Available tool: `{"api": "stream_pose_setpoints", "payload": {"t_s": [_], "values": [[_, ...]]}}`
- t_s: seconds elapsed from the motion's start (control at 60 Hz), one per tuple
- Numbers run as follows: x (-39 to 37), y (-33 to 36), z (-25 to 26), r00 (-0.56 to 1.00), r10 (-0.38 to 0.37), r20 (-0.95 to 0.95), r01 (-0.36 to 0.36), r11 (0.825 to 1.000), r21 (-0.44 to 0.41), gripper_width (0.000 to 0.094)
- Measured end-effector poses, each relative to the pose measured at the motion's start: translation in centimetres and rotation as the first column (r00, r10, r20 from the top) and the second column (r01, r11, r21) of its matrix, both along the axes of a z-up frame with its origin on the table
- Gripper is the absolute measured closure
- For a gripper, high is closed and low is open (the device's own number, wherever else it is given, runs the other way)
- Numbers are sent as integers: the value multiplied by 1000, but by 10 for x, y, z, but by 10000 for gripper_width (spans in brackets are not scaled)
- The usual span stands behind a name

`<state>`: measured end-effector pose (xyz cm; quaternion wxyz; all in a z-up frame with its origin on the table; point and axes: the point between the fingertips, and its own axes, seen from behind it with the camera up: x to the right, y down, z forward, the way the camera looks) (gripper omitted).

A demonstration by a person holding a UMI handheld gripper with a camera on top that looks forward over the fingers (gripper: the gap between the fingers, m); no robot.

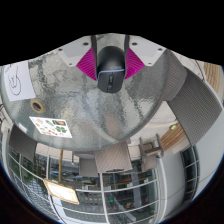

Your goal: Arrange mouse

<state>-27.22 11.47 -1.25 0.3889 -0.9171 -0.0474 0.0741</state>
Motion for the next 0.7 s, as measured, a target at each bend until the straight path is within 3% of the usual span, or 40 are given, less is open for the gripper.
{"api": "stream_pose_setpoints", "payload": {"t_s": [0.1,0.217,0.333,0.417,0.517,0.617,0.7], "values": [[1,-2,-1,1000,27,8,-27,999,-19,639],[6,-7,24,996,80,-27,-81,995,-53,638],[53,5,142,996,68,-58,-61,992,106,638],[107,18,232,998,58,-37,-47,970,239,638],[189,21,305,1000,16,15,-20,937,349,639],[271,26,306,999,-47,24,35,926,376,639],[321,20,264,996,-86,14,77,948,308,641]]}}
